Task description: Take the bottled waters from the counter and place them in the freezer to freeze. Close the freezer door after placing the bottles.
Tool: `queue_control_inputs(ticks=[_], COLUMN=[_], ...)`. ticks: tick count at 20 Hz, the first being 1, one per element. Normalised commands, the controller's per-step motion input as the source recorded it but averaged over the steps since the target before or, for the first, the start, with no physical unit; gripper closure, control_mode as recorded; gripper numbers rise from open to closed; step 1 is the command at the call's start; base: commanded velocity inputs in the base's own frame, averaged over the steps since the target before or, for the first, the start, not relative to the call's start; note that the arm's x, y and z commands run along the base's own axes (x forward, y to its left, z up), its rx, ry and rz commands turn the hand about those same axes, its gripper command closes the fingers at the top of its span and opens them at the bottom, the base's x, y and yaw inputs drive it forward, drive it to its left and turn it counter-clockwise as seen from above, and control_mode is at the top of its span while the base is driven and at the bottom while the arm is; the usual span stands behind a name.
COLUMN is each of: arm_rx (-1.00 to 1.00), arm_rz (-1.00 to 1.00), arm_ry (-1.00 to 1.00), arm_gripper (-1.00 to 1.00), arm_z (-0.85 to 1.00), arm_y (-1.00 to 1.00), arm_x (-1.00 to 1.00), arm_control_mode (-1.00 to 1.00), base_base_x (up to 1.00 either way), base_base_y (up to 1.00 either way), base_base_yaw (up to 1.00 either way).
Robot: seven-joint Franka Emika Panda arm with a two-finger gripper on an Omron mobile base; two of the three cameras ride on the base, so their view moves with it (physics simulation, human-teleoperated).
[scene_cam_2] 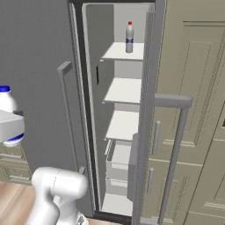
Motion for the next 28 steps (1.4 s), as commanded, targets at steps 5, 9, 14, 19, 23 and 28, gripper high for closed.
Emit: queue_control_inputs(ticks=[5, 9, 14, 19, 23, 28], arm_rx=[0.0, 0.0, 0.0, 0.0, 0.0, 0.0], arm_rz=[0.0, 0.0, 0.0, 0.0, 0.0, 0.0], arm_ry=[0.0, 0.0, 0.0, 0.0, 0.0, 0.0], arm_gripper=[1.0, 1.0, 1.0, 1.0, 1.0, 1.0], arm_z=[0.0, 0.0, 0.0, 0.0, 0.0, 0.0], arm_y=[0.0, 0.0, 0.0, 0.0, 0.0, 0.0], arm_x=[0.0, 0.0, 0.0, 0.0, 0.0, 0.0], arm_control_mode=[1.0, 1.0, 1.0, 1.0, 1.0, 1.0], base_base_x=[0.39, 0.49, 0.27, 0.08, 0.14, 0.15], base_base_y=[-0.14, -0.16, -0.13, -0.25, -0.45, -0.45], base_base_yaw=[0.04, 0.02, 0.01, 0.0, 0.01, 0.02])
